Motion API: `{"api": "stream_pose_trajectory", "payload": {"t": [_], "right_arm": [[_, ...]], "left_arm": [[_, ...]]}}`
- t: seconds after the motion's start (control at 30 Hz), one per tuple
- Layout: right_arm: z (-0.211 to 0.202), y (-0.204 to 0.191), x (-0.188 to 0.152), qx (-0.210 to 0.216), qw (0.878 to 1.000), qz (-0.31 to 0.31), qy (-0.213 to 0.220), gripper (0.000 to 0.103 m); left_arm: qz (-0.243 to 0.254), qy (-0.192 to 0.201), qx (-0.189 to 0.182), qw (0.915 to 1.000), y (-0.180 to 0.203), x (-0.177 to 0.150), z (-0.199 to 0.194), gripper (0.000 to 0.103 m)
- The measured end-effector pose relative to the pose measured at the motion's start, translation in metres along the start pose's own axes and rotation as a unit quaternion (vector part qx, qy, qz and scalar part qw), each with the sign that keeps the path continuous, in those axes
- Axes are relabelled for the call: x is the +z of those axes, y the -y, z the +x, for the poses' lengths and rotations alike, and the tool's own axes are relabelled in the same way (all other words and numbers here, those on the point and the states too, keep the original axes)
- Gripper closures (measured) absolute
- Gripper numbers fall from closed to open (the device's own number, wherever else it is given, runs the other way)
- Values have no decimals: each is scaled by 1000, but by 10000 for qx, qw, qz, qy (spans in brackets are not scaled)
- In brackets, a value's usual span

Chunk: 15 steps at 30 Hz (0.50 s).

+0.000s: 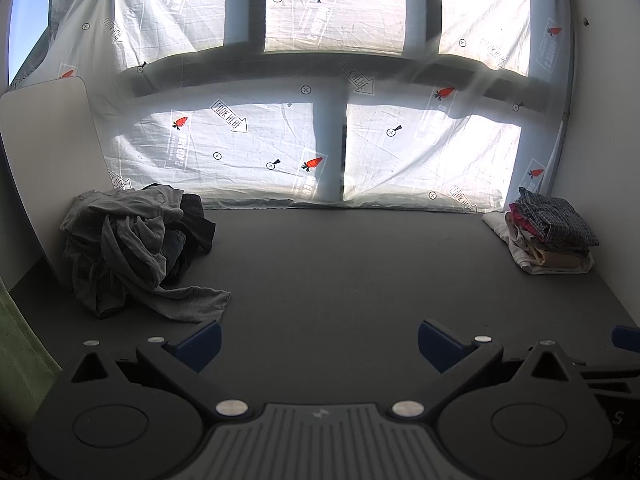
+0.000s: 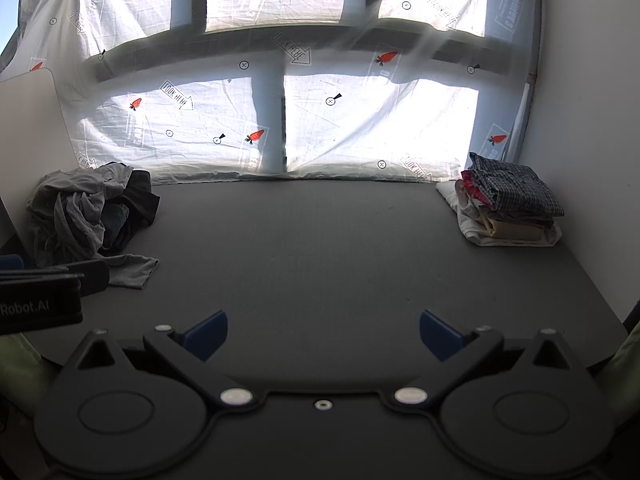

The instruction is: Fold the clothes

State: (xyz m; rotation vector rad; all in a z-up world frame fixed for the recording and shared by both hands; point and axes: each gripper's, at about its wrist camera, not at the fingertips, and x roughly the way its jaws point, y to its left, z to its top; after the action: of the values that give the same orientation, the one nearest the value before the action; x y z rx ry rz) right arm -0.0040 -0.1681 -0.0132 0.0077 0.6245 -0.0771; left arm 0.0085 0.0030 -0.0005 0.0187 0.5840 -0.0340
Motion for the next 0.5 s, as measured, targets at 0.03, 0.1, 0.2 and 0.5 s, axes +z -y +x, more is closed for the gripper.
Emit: {"api": "stream_pose_trajectory", "payload": {"t": [0.03,0.1,0.2,0.5], "right_arm": [[0,0,1,-2,10000,-1,-2,0],[2,-1,2,-3,10000,-3,-8,0],[3,-1,2,-1,10000,-9,-14,0],[8,0,4,19,10000,62,-3,0]], "left_arm": [[-1,-3,-2,10000,0,1,0,0],[-1,-7,-1,10000,0,2,1,0],[0,-22,-4,10000,0,2,3,0],[-3,-72,-7,10000,-5,6,12,0]]}}
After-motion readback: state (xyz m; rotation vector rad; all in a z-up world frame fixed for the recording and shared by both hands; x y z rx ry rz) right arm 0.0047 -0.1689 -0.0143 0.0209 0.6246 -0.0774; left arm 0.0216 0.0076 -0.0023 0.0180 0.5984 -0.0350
